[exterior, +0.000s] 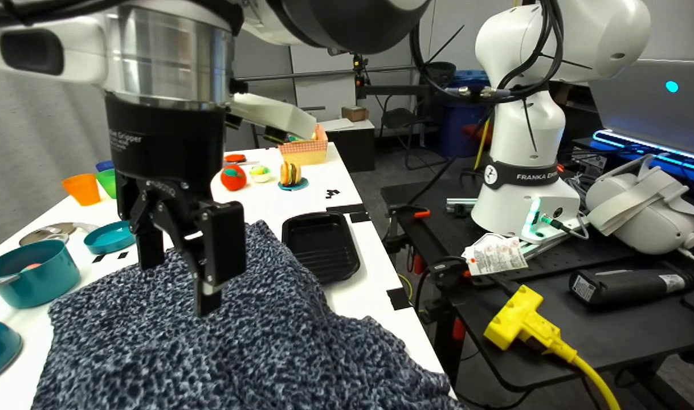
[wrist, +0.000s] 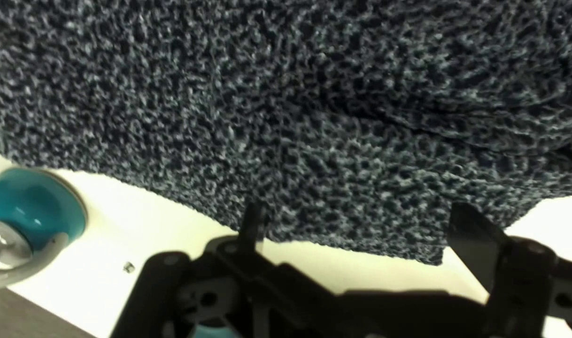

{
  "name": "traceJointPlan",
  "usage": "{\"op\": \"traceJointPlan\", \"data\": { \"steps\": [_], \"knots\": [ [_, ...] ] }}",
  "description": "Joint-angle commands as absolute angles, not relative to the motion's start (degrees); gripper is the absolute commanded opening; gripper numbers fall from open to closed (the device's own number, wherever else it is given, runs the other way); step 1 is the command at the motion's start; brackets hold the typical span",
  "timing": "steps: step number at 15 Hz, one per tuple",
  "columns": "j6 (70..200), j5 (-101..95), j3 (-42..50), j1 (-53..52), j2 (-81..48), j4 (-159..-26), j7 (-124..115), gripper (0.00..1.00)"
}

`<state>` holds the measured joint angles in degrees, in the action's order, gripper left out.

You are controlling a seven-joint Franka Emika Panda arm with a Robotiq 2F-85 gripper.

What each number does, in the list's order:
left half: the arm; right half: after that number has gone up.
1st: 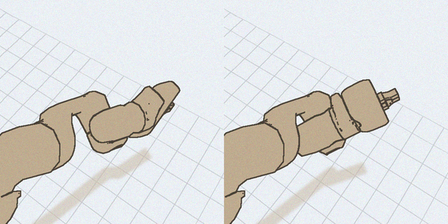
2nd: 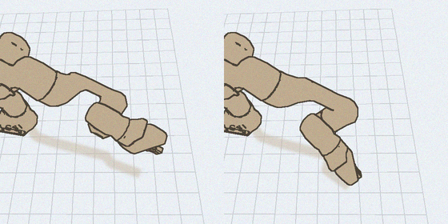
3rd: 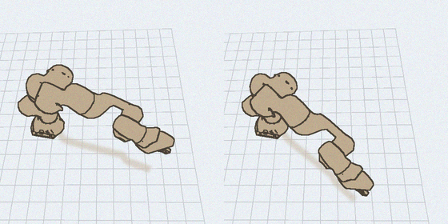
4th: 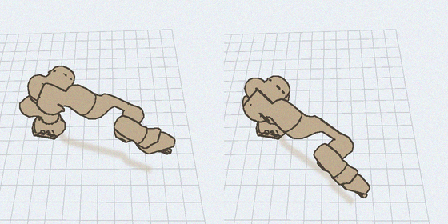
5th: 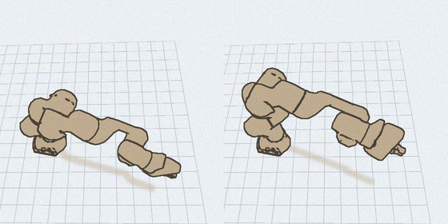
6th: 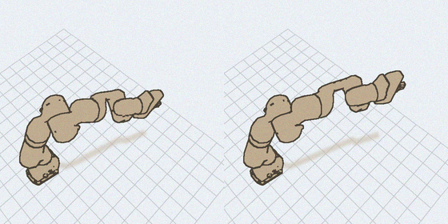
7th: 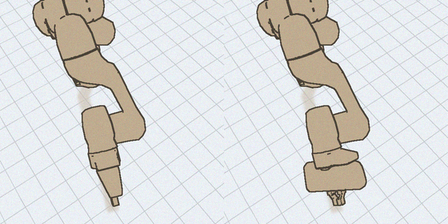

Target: Unfold the fleece blanket once

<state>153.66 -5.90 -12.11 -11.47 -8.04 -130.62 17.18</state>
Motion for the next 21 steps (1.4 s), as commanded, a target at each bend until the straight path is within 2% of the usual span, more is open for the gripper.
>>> {"op": "traceJointPlan", "data": {
  "steps": [1,11,13,14,15,17,21],
  "knots": [
    [153.03,-0.41,-12.25,-9.68,-13.51,-127.25,15.38,1.00],
    [152.25,2.17,-11.09,-8.00,-25.88,-118.44,9.62,1.00],
    [152.09,2.04,-11.00,-8.23,-27.36,-116.91,8.67,0.96],
    [151.97,2.12,-11.09,-8.34,-27.97,-116.19,8.18,0.92],
    [151.87,2.20,-11.18,-8.51,-28.46,-115.63,7.69,0.71],
    [151.72,2.29,-11.24,-8.96,-29.19,-114.80,6.30,0.65],
    [151.14,1.98,-10.66,-9.87,-29.45,-113.93,3.36,0.35]
  ]
}}
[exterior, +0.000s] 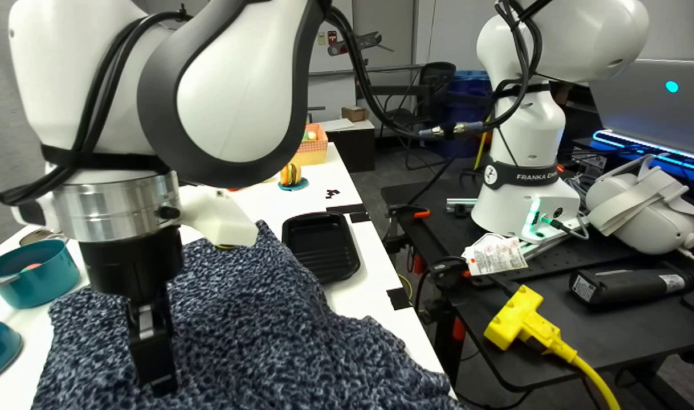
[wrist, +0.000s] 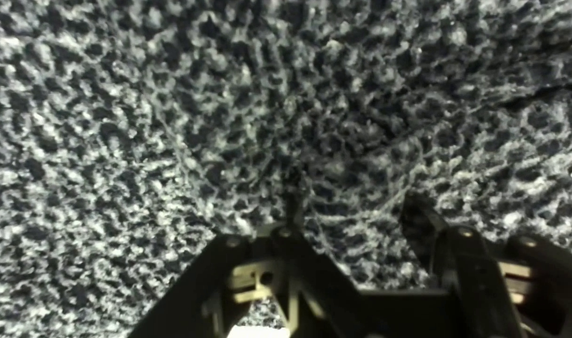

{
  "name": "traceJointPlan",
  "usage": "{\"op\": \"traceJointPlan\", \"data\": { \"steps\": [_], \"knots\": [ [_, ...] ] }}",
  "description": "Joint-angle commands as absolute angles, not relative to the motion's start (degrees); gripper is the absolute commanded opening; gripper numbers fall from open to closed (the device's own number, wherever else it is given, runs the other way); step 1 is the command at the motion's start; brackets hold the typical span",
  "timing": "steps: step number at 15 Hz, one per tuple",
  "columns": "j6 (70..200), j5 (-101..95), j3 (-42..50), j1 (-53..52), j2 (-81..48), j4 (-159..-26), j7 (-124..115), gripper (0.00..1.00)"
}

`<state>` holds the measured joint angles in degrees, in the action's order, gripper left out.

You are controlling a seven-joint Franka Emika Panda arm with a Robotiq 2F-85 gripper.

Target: Unfold the fleece blanket once

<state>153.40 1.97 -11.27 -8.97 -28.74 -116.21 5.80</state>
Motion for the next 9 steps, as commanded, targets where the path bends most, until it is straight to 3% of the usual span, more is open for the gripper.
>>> {"op": "traceJointPlan", "data": {
  "steps": [1,5,9],
  "knots": [
    [150.84,2.01,-10.61,-10.02,-29.17,-113.79,2.70,0.27],
    [150.96,2.40,-12.01,-10.56,-27.98,-112.91,2.58,0.00],
    [150.69,3.82,-15.33,-11.69,-26.48,-111.01,2.88,0.01]
  ]
}}
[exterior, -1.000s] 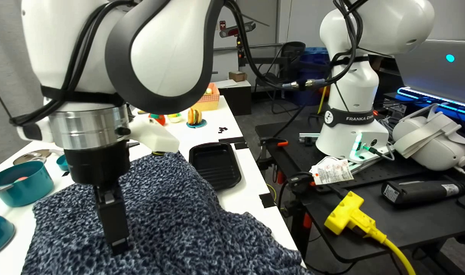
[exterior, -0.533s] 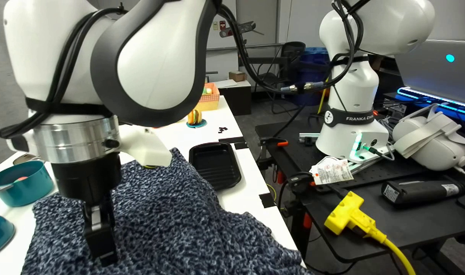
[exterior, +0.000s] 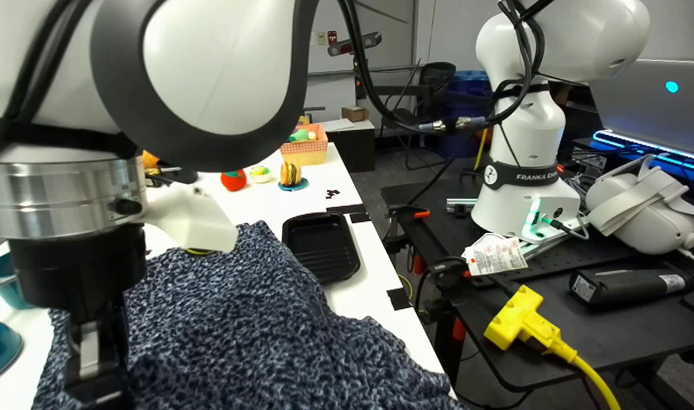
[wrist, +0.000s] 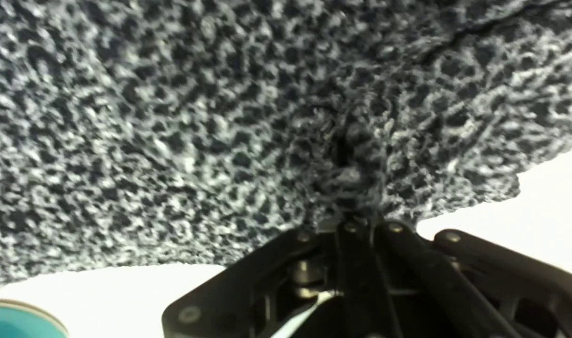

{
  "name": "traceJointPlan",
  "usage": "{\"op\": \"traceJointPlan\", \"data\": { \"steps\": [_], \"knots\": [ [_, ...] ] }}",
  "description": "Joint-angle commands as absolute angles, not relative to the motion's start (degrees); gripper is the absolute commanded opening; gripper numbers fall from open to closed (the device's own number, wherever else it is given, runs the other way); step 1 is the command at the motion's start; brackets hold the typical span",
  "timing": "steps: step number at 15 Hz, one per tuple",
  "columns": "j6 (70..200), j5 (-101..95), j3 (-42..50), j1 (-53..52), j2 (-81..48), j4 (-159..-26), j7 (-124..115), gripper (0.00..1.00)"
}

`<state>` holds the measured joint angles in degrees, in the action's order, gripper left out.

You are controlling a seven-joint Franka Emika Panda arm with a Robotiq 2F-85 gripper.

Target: Unfold the fleece blanket once

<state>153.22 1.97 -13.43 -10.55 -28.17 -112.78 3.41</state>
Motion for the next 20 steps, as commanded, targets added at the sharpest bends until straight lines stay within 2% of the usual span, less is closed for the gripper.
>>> {"op": "traceJointPlan", "data": {
  "steps": [1,7,8,10,18,20],
  "knots": [
    [150.75,4.21,-16.31,-11.89,-26.14,-110.64,3.10,0.01],
    [150.24,6.78,-20.22,-14.03,-25.53,-107.47,3.01,0.01],
    [149.89,7.19,-20.60,-14.29,-25.73,-106.86,3.02,0.28],
    [149.44,7.39,-20.73,-15.07,-25.99,-105.96,2.53,0.35],
    [146.61,7.71,-20.53,-16.87,-25.71,-104.12,1.32,0.96],
    [146.87,7.61,-20.45,-16.75,-25.06,-104.64,1.44,1.00]
  ]
}}
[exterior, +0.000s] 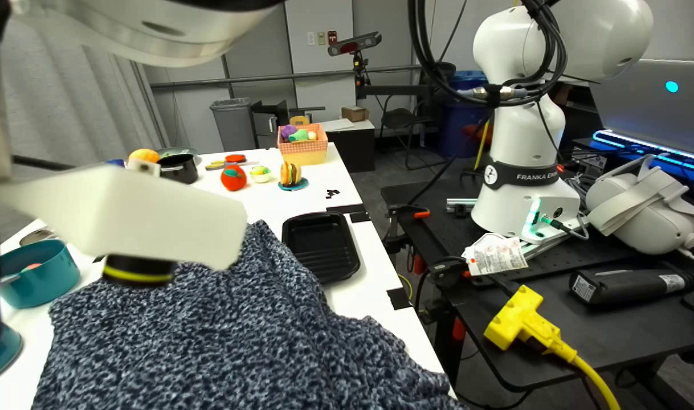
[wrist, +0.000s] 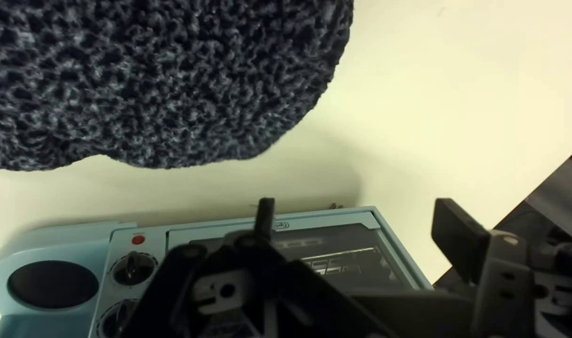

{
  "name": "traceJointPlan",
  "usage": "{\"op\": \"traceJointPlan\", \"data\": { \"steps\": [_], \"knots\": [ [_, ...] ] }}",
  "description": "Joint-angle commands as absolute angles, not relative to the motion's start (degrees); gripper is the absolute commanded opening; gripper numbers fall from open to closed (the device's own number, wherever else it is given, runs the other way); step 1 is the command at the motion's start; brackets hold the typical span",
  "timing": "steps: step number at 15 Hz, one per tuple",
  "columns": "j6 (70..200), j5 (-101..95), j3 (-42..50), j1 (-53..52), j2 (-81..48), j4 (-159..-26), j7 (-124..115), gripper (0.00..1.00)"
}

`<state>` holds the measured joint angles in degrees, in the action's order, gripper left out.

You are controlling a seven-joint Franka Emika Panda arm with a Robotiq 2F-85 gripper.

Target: Unfold the fleece blanket once

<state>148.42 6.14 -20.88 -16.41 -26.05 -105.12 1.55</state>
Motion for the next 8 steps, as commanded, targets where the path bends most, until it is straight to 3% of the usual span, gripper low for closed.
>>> {"op": "traceJointPlan", "data": {
  "steps": [1,8],
  "knots": [
    [147.23,7.16,-20.18,-16.64,-24.30,-105.54,1.71,1.00],
    [148.54,6.10,-17.32,-13.75,-13.46,-118.19,3.94,1.00]
  ]
}}
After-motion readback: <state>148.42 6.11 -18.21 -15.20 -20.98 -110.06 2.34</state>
